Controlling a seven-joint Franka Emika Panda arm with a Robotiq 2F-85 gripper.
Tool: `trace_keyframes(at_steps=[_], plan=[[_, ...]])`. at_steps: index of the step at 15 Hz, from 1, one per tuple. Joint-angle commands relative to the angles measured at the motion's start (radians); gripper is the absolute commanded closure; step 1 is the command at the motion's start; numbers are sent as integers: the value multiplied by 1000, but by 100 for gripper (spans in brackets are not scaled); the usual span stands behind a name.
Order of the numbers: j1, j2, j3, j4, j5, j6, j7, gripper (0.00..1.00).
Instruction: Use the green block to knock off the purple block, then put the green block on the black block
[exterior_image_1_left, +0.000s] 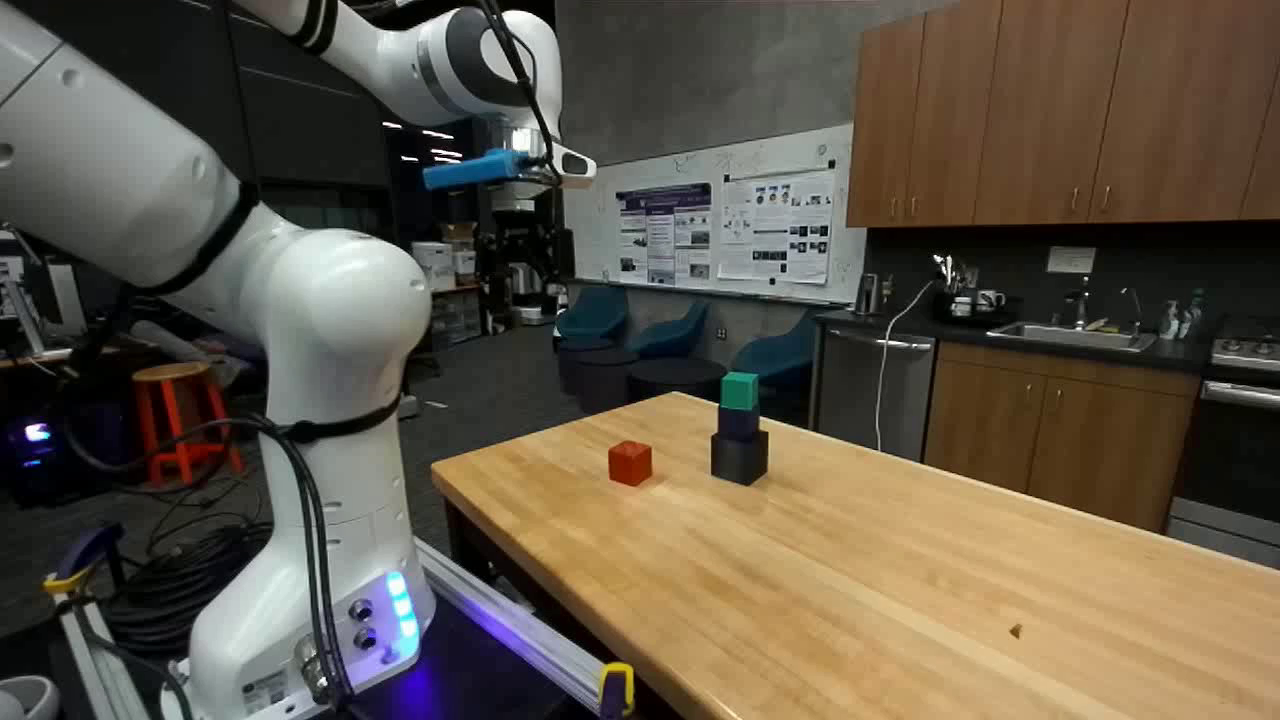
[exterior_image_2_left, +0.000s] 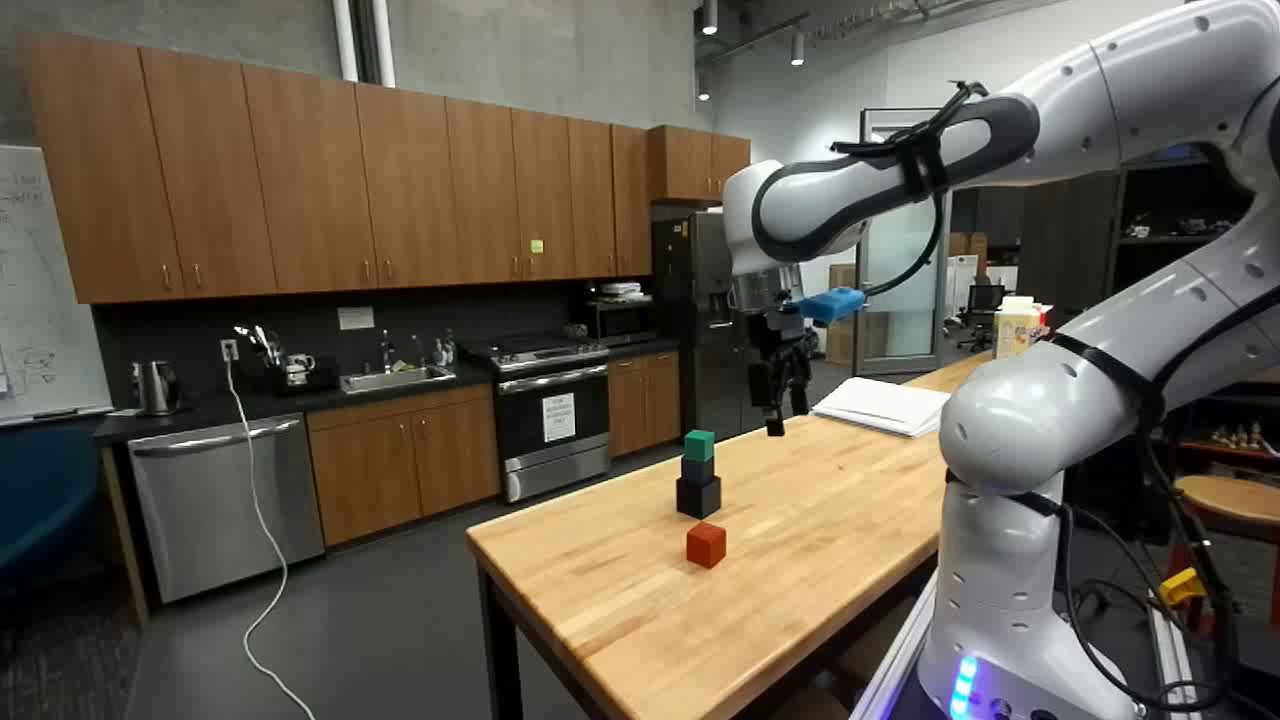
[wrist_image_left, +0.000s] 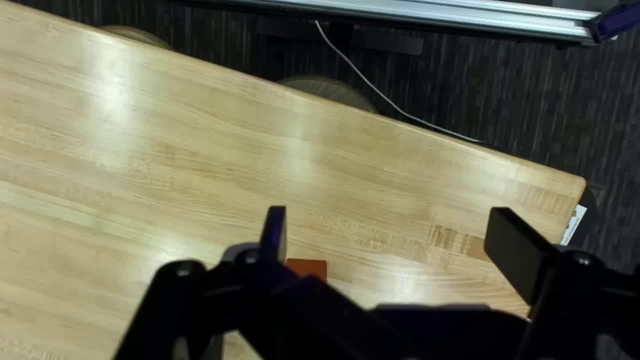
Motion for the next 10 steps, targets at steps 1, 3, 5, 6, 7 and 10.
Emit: trace_keyframes(at_steps=[1, 3, 5, 6, 7, 10], plan=[[6, 1, -5, 1, -3, -1, 4, 0], [6, 1, -5, 1, -3, -1, 4, 0], [6, 1, -5, 1, -3, -1, 4, 0], [6, 1, -5, 1, -3, -1, 4, 0], [8, 20, 1, 8, -1, 11, 10, 0], [5, 81, 15, 24, -4, 90, 25, 0]])
